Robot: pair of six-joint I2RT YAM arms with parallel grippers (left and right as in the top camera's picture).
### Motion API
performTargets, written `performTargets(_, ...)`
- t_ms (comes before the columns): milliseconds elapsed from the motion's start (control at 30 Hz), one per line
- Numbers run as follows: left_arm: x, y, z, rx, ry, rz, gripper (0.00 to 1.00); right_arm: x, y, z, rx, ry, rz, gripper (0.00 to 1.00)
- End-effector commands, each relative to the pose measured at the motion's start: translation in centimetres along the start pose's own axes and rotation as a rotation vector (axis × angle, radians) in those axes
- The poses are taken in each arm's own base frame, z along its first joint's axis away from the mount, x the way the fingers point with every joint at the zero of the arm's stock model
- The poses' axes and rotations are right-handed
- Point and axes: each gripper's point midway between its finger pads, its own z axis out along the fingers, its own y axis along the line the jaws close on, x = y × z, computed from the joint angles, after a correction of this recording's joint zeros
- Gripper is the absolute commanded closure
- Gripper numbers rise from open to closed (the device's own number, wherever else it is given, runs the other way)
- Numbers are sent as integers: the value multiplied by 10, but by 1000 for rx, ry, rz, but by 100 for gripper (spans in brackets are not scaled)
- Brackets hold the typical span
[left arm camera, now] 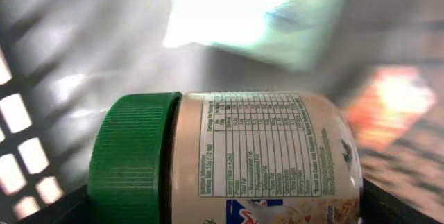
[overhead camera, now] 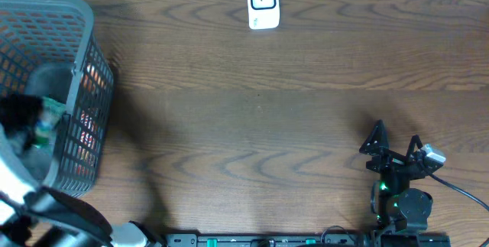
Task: Scan the item barcode
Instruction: 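Lift the jar out of the basket toward the white scanner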
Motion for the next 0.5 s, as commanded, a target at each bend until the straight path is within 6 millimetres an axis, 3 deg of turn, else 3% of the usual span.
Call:
performTargets(0,2,-63,-77,320,-40,60,34,1,0,0,-1,1,6,1)
performTargets(100,17,-97,-136,540,-51,131,34,1,0,0,-1,1,6,1)
performTargets(233,66,-133,-209,837,-7,291,33,1,0,0,-1,1,6,1)
performTargets(367,119,-148,-250,957,26,425,29,1,0,0,-1,1,6,1)
performTargets(467,165,-157,-264,1001,82,543,29,1,0,0,-1,1,6,1)
